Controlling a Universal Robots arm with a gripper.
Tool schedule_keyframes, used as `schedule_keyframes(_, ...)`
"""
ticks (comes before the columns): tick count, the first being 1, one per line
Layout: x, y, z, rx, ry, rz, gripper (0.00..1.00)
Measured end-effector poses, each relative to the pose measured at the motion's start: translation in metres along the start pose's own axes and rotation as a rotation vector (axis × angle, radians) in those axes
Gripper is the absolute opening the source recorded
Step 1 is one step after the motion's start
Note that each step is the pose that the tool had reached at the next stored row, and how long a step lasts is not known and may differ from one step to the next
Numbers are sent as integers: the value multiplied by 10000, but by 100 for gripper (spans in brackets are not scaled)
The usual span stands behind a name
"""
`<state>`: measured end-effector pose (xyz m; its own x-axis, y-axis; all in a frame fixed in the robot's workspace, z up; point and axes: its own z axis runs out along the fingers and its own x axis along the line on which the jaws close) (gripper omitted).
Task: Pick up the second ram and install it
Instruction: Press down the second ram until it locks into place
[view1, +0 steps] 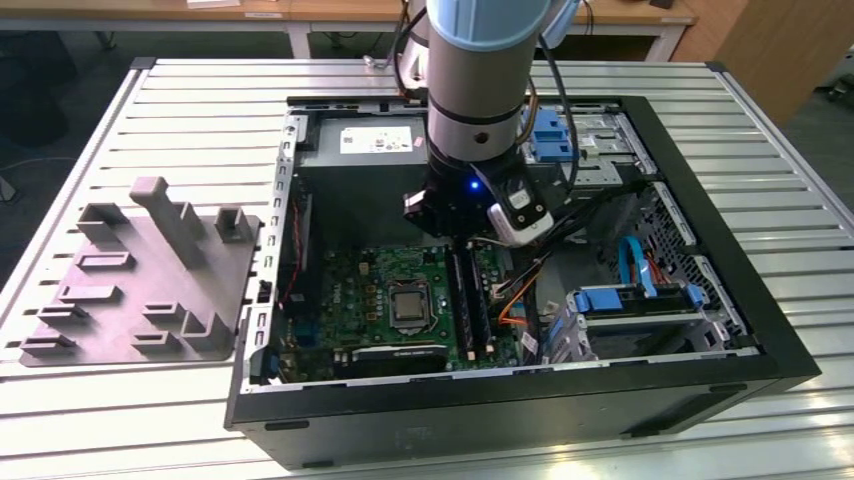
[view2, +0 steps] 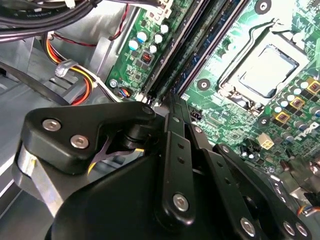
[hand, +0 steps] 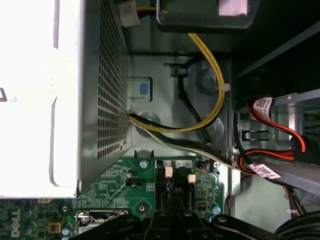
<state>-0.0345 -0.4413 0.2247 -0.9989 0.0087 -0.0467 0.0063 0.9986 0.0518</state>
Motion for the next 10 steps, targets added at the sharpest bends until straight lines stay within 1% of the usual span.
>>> schedule_keyframes(3, 1, 0, 23, -1, 0, 0, 10)
schedule_keyframes(6, 1, 0, 24, 2, 0, 0, 10)
schedule_keyframes(10, 3, -1, 48, 3, 1, 0, 10)
